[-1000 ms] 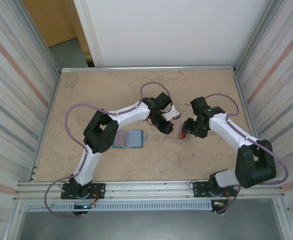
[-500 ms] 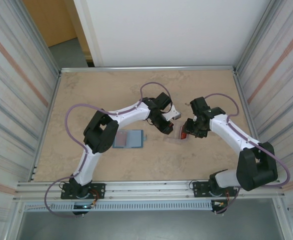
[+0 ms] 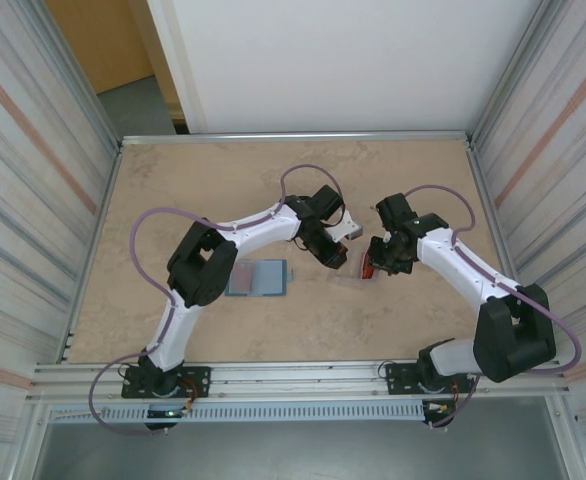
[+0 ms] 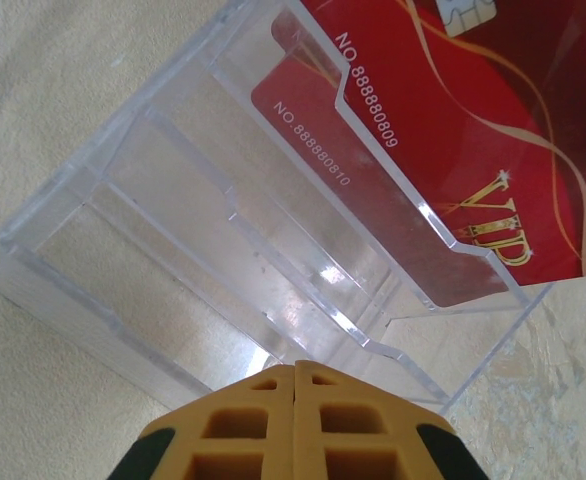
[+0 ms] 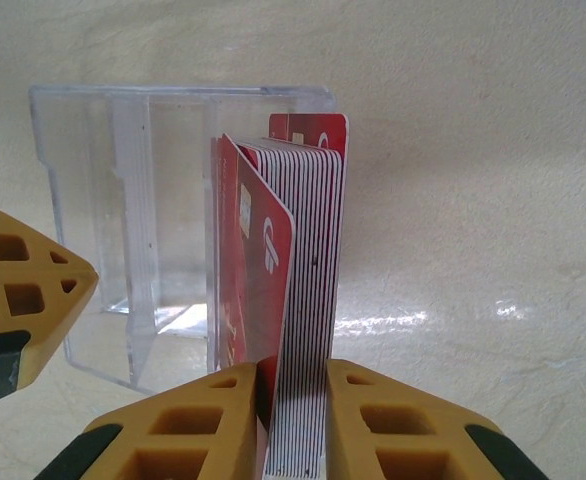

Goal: Put the credit cards into the card holder

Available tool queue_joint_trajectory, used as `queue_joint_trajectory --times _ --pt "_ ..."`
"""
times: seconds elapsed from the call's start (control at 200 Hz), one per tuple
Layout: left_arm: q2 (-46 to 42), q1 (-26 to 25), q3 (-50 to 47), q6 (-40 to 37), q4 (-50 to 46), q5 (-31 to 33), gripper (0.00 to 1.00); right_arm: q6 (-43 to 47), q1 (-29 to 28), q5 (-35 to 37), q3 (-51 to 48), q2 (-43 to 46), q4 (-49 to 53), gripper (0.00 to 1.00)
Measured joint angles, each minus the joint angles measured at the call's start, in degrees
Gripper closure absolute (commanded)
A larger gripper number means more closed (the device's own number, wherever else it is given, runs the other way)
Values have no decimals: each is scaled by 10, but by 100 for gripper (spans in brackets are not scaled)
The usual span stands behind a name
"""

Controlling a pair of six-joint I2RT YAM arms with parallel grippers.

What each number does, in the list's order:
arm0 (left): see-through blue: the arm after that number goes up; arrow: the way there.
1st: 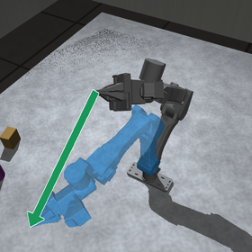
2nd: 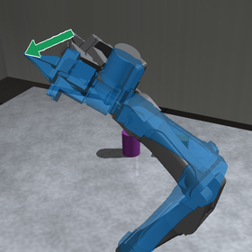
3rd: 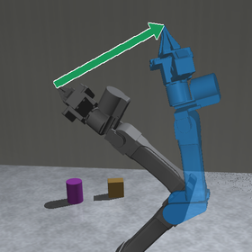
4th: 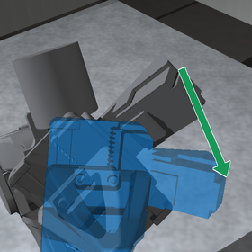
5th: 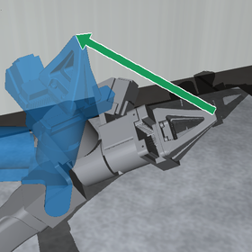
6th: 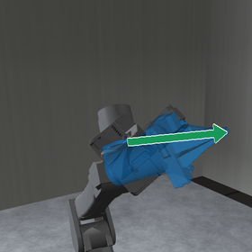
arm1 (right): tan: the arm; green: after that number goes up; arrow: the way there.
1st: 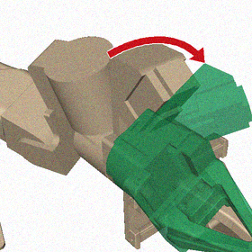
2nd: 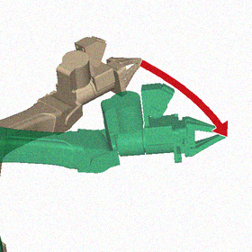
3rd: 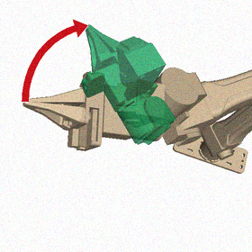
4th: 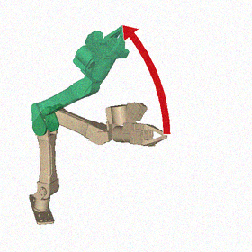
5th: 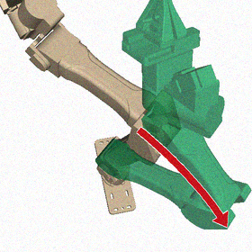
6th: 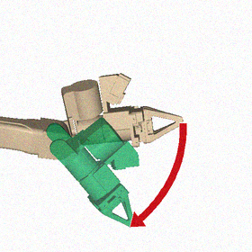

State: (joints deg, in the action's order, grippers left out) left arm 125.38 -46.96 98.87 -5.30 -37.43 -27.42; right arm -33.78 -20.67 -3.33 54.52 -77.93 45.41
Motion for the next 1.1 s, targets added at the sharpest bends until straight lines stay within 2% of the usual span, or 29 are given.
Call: queue_joint_trajectory --times 0.226,0.476,0.787,1.102 --pt "0 0 0 0 0 0 100 0 -4 2 5 1 3 86" --pt "0 0 0 0 0 0 100 0 -4 3 9 1 7 89" --pt "0 0 0 0 0 0 100 2 -11 3 21 1 14 100" --pt "0 1 -1 0 1 -1 100 2 -16 -2 29 2 22 100"
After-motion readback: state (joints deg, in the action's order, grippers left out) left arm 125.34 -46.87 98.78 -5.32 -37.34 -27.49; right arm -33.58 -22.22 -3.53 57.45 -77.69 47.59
